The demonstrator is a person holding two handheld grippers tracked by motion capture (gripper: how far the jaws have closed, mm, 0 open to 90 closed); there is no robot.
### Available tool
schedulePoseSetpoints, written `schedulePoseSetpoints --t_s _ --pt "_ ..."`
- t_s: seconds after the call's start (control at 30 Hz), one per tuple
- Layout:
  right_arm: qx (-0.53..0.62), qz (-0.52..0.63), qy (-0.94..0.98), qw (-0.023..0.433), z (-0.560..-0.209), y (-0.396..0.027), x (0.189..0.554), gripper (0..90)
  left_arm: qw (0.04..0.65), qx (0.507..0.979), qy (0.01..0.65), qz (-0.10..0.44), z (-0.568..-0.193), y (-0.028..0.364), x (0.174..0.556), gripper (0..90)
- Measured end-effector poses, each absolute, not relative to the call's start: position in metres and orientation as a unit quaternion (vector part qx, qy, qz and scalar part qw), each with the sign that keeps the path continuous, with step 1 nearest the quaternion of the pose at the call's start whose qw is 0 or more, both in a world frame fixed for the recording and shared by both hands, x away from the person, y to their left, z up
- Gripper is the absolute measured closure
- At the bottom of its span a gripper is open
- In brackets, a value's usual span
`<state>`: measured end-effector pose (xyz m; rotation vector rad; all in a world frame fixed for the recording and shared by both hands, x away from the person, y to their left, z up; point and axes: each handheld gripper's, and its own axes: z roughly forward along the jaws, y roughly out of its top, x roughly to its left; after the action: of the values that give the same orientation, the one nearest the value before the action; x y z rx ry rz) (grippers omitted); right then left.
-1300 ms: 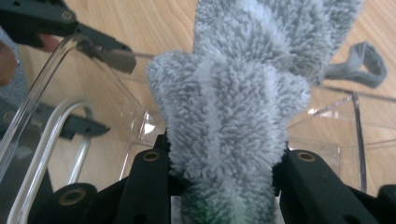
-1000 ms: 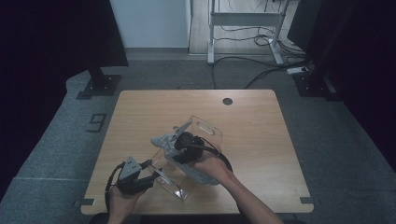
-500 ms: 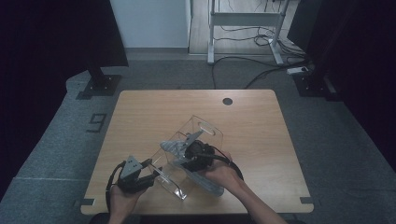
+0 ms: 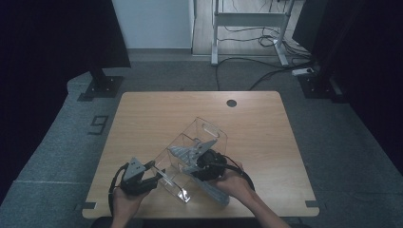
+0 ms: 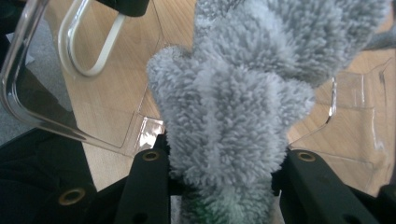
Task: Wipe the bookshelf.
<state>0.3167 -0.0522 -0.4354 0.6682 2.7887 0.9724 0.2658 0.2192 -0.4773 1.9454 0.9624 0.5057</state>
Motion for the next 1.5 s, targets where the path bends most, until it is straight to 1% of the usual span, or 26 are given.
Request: schedulePoseSetpoints --t_s 0.4,0.6,0.73,0.9,1.1,1.5 --pt "0.238 0.335 0.911 0.043 -0.451 -0.065 0.316 64.7 0.439 0.782 0.391 0.207 -0.478 0.218 0.27 45.7" --pt "0.242 0.318 0.915 0.052 -0.46 -0.067 0.317 64.9 0.439 0.778 0.397 0.21 -0.478 0.217 0.274 45.7" --pt "0.246 0.29 0.923 0.065 -0.479 -0.063 0.321 64.8 0.438 0.775 0.403 0.214 -0.478 0.217 0.277 45.7" --pt "0.262 0.289 0.92 0.048 -0.497 -0.062 0.332 64.8 0.438 0.772 0.408 0.216 -0.478 0.218 0.281 45.7" --pt "0.268 0.281 0.92 0.046 -0.511 -0.058 0.339 64.7 0.439 0.768 0.413 0.218 -0.479 0.219 0.284 45.7" --pt "0.276 0.286 0.917 0.037 -0.523 -0.058 0.342 64.3 0.444 0.766 0.411 0.218 -0.48 0.221 0.285 45.7"
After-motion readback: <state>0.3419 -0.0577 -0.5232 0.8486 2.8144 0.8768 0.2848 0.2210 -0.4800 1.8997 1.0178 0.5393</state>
